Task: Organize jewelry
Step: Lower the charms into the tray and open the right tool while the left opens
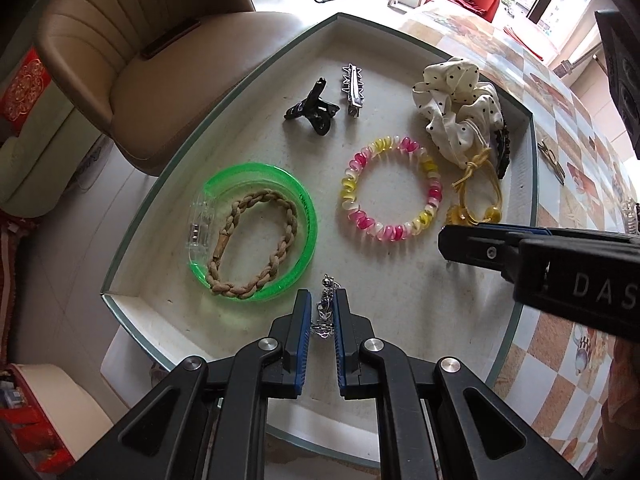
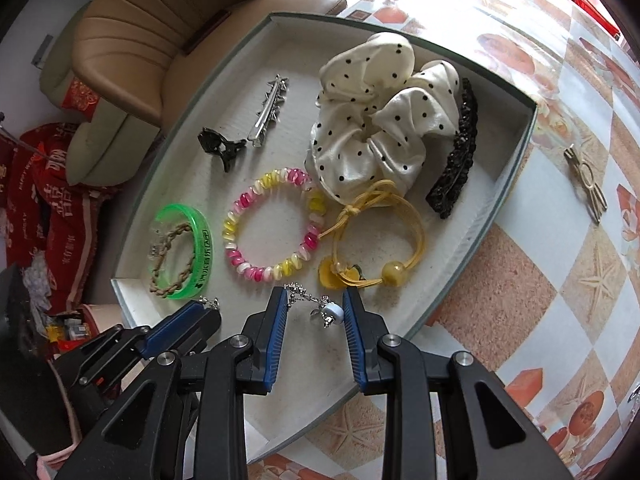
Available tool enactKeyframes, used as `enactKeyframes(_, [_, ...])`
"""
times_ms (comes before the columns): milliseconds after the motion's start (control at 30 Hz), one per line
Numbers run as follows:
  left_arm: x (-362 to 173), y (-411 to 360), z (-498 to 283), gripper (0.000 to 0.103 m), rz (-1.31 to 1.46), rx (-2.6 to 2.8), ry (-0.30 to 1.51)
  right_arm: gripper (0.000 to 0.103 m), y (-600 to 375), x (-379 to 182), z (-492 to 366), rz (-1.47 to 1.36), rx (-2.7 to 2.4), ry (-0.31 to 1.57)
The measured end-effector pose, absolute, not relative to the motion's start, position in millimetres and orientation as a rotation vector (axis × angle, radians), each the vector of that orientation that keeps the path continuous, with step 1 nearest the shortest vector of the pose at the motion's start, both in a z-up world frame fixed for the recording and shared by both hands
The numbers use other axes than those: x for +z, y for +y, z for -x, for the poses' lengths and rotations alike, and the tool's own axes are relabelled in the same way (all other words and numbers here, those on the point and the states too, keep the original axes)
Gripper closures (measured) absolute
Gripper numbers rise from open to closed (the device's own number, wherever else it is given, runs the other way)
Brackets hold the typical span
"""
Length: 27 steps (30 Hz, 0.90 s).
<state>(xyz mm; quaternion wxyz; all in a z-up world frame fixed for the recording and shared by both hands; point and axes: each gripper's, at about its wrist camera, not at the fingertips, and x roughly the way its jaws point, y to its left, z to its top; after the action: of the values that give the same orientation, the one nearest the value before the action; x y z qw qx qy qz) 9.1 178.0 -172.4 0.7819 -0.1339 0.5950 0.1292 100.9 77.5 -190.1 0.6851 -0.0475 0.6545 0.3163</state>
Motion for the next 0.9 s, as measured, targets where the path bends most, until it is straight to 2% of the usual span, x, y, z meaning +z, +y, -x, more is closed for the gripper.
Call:
enactKeyframes(367, [-173.2, 177.9, -12.6, 0.089, 0.298, 0.288, 1.293, 0.069, 92.4, -193.9, -90.6, 0.124, 0.688, 1.48])
enactKeyframes(467, [-172.9, 177.9, -12.7, 0.089, 0.3, 0.288, 1.294, 0.063, 88.4, -191.8, -94.1, 0.1, 0.698, 1.482])
enactKeyframes(533, [-171.5, 178.2, -12.7, 0.089, 0.301, 0.288, 1.29, 0.054, 83.0, -185.3, -97.4, 0.081, 0.703, 1.475])
enactKeyframes(600, [-169.7, 178.2, -13.1, 0.089, 0.298, 0.292, 1.287, 0.051, 80.4, -180.5, -100.6, 0.058, 0.7, 1.469])
enactKeyframes(900, [-167.1, 178.4, -13.7, 0.089, 0.284, 0.303, 1.292, 0.05, 51.9, -158.7, -104.3, -0.015, 0.641, 1.441])
